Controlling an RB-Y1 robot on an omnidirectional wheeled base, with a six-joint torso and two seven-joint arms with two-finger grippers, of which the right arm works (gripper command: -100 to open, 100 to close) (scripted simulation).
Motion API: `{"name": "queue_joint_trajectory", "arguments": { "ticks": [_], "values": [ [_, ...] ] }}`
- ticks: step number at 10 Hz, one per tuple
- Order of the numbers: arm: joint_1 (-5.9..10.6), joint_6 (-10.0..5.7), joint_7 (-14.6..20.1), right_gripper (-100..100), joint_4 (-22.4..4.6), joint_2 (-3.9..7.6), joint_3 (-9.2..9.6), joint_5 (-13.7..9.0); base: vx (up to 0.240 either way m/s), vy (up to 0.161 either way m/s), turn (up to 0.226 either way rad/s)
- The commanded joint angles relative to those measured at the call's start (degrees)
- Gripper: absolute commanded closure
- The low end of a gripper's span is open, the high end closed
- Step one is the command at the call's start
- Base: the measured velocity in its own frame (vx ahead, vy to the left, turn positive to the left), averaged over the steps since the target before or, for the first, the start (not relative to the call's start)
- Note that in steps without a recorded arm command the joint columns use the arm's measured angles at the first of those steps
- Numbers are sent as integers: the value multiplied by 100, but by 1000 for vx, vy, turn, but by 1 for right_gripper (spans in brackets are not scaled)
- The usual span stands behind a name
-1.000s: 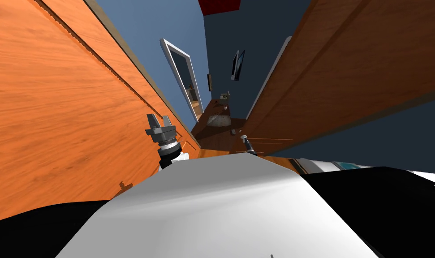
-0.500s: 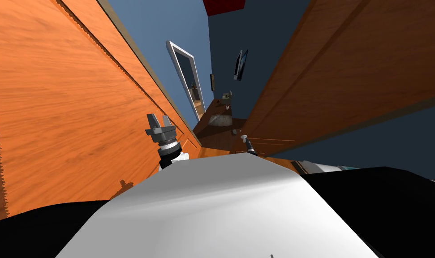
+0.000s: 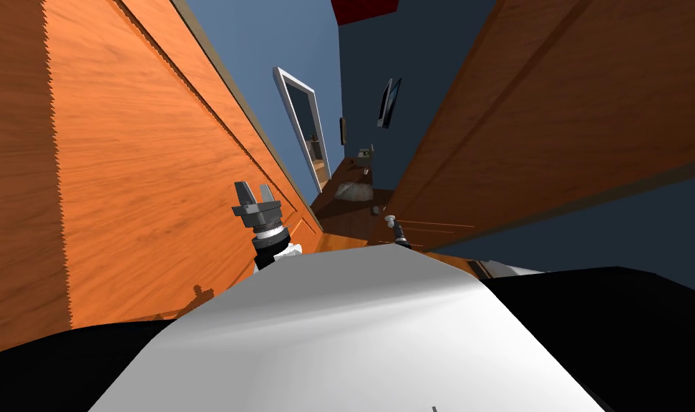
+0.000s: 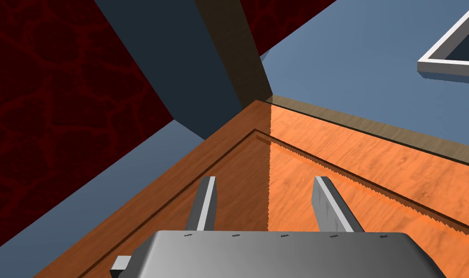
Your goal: Pull the door open
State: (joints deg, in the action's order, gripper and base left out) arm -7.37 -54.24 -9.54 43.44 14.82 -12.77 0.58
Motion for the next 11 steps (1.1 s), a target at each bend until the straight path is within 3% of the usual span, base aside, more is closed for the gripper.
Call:
{"name": "queue_joint_trajectory", "arguments": {
  "ticks": [1,4,6,9,11],
  "values": [
    [26,20,286,100,12,-10,59,-173,-91,-34,151],
    [41,41,625,100,8,-7,88,-292,-61,-19,66],
    [72,82,995,100,0,0,148,-532,-76,-27,148],
    [87,102,1337,100,-4,4,178,-654,-56,-19,62],
    [118,144,1704,100,-13,11,238,-898,-75,-23,131]
  ]
}}
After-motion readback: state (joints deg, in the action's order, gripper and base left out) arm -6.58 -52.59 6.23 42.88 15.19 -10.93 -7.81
